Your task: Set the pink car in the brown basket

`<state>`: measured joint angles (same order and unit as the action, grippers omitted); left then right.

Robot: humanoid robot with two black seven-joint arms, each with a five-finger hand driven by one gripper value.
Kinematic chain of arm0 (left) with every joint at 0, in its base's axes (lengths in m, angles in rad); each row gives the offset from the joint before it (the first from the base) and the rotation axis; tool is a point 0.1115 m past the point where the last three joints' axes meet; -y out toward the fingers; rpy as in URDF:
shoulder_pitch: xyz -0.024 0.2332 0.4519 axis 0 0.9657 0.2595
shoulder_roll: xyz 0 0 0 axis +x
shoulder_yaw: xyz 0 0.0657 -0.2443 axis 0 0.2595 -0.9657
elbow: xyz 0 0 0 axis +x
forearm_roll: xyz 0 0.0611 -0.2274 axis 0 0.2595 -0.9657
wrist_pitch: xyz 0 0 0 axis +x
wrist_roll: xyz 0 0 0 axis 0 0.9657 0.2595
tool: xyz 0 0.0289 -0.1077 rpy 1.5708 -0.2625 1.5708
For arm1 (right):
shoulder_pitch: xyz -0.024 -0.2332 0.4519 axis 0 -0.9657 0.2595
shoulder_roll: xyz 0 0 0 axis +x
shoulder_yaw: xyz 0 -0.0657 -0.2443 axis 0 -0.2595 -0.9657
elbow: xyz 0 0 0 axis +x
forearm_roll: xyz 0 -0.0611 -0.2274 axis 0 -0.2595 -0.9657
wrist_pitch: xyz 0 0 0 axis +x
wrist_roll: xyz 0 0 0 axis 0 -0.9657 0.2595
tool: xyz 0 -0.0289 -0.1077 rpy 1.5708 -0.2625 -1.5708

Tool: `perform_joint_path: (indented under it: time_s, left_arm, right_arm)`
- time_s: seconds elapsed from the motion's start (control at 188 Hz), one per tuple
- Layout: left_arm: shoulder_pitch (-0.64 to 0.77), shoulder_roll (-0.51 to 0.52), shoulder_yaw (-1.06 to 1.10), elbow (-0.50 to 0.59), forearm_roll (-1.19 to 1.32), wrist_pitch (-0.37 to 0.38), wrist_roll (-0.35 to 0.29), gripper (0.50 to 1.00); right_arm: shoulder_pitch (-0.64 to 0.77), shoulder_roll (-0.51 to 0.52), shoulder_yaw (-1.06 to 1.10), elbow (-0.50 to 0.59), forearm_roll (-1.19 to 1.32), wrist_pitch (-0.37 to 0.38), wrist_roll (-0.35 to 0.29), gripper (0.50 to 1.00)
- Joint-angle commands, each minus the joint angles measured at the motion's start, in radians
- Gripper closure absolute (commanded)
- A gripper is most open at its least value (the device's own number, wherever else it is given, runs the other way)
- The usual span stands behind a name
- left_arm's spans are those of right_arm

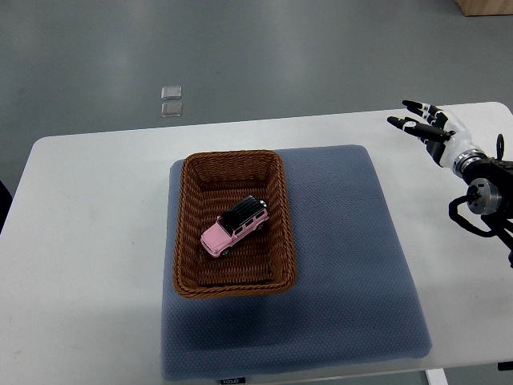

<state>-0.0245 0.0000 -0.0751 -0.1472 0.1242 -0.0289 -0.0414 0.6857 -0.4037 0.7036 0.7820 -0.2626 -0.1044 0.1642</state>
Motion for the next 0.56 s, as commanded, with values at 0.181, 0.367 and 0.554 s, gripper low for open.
perform_joint_path:
  time_s: [0.181,0.367,0.554]
  left_arm:
    - [0.0,0.0,0.001,-0.002,0.0,0.0,0.0,0.5]
    - [-0.002,0.0,0.003,-0.002,0.0,0.0,0.0,0.5]
    - [-0.002,0.0,0.003,-0.003,0.0,0.0,0.0,0.5]
  right_arm:
    - [0.003,0.0,0.027,-0.001,0.0,0.003,0.0,0.583]
    - [0.005,0.0,0.028,-0.001,0.0,0.003,0.0,0.583]
    - [0.003,0.003,0.03,0.0,0.0,0.006,0.0,0.583]
